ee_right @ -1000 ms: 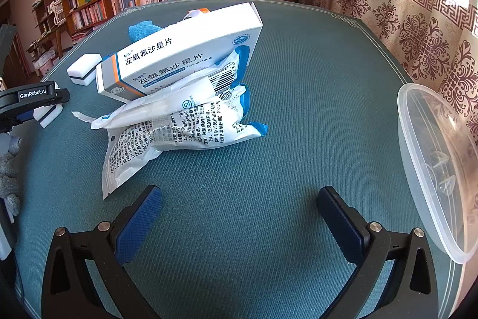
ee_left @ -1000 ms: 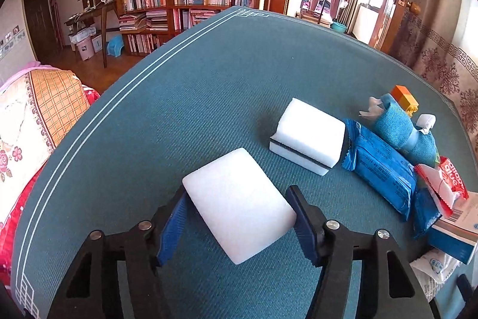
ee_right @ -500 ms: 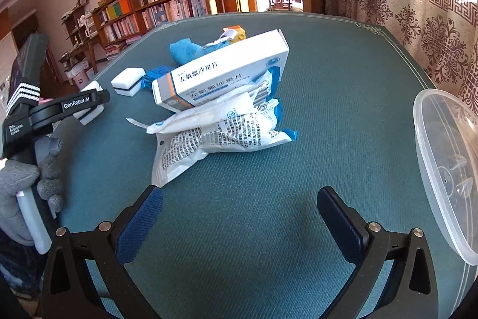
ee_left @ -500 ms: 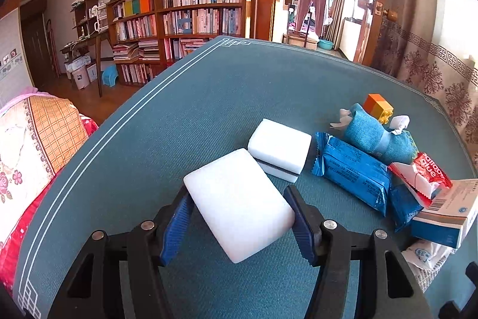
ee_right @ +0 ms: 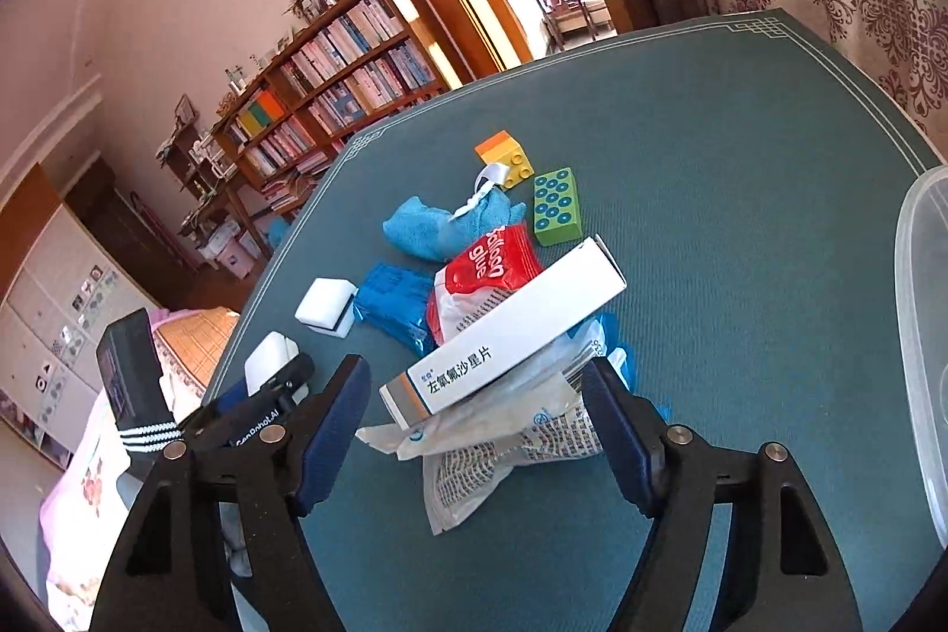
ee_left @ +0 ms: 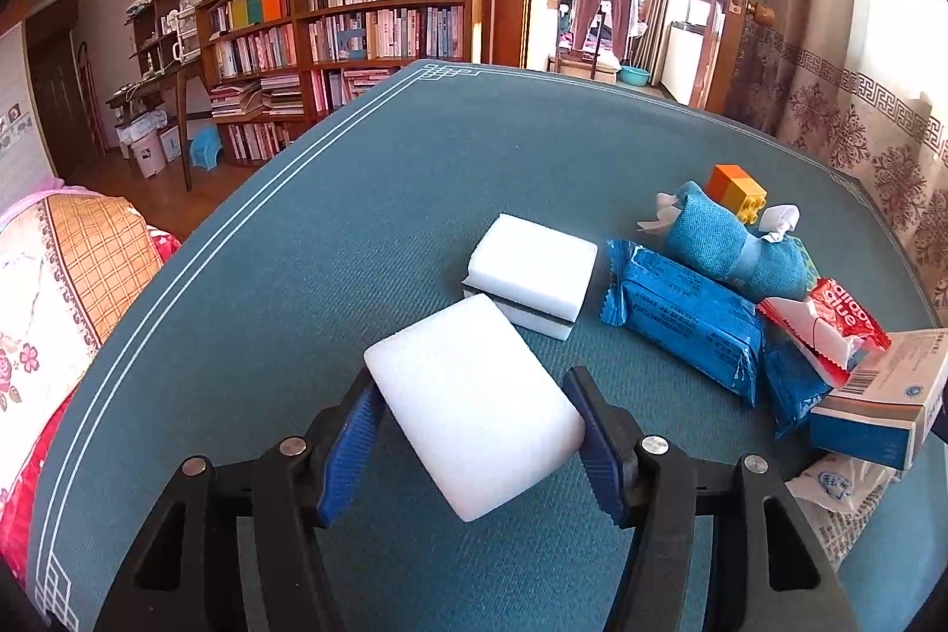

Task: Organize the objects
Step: 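Grasp the white medicine box with the right tool while left holds sponge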

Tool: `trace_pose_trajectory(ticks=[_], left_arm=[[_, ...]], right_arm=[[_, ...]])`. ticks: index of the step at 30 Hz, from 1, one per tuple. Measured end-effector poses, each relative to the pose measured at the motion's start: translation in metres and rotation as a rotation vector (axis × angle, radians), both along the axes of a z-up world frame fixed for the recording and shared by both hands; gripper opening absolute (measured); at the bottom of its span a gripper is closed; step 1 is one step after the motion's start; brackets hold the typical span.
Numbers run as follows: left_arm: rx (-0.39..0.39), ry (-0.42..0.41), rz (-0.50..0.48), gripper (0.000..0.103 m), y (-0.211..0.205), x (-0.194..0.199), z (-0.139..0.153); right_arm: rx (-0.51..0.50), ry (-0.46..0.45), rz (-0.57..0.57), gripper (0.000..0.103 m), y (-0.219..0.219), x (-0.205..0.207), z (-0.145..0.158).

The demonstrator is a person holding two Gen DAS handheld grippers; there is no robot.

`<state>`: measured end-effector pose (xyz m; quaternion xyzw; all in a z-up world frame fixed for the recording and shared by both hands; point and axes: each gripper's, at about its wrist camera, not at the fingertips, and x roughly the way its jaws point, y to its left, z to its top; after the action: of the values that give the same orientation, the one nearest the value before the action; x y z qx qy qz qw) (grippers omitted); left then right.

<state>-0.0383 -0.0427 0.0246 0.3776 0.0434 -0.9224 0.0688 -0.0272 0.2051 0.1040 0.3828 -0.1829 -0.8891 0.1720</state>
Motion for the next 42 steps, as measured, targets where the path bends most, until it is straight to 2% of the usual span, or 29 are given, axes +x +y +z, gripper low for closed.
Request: trace_pose_trajectory(ticks=[4, 7, 11, 19, 25, 28, 30, 31, 35, 42], left_arm=[[0.001, -0.007, -0.007, 0.065, 0.001, -0.001, -0.002], [0.003, -0.013, -0.011, 0.065, 0.002, -0.001, -0.005], [0.009, -0.023, -0.013, 0.065, 0.001, -0.003, -0.008], [0.005, -0.026, -0.024, 0.065, 0.005, -0.002, -0.008], [0.003, -0.028, -0.029, 0.065, 0.006, -0.004, -0.009], [0.007, -0.032, -0.030, 0.066, 0.006, -0.004, -0.009], [0.010, -0.034, -0.031, 0.065, 0.006, -0.005, -0.010], [0.011, -0.035, -0.032, 0.065, 0.005, -0.006, -0.010], [0.012, -0.037, -0.036, 0.066, 0.006, -0.006, -0.011], [0.007, -0.034, -0.043, 0.066, 0.008, -0.005, -0.011]], right_arm=[[-0.010, -0.026, -0.019, 0.063, -0.003, -0.014, -0.003], [-0.013, -0.032, -0.034, 0.063, -0.003, -0.019, -0.004], [0.060, -0.002, -0.063, 0.063, -0.005, -0.015, 0.003], [-0.018, 0.006, -0.084, 0.063, 0.008, -0.016, 0.015], [-0.018, -0.080, -0.053, 0.063, -0.003, -0.036, -0.008], [0.042, -0.088, -0.037, 0.063, -0.014, -0.037, -0.018], [0.142, -0.084, -0.044, 0.061, -0.023, -0.037, -0.021], [0.149, -0.080, -0.040, 0.060, -0.025, -0.036, -0.022], [0.118, -0.056, -0.038, 0.040, -0.022, -0.031, -0.020], [0.014, -0.025, -0.064, 0.037, -0.004, -0.027, -0.011]])
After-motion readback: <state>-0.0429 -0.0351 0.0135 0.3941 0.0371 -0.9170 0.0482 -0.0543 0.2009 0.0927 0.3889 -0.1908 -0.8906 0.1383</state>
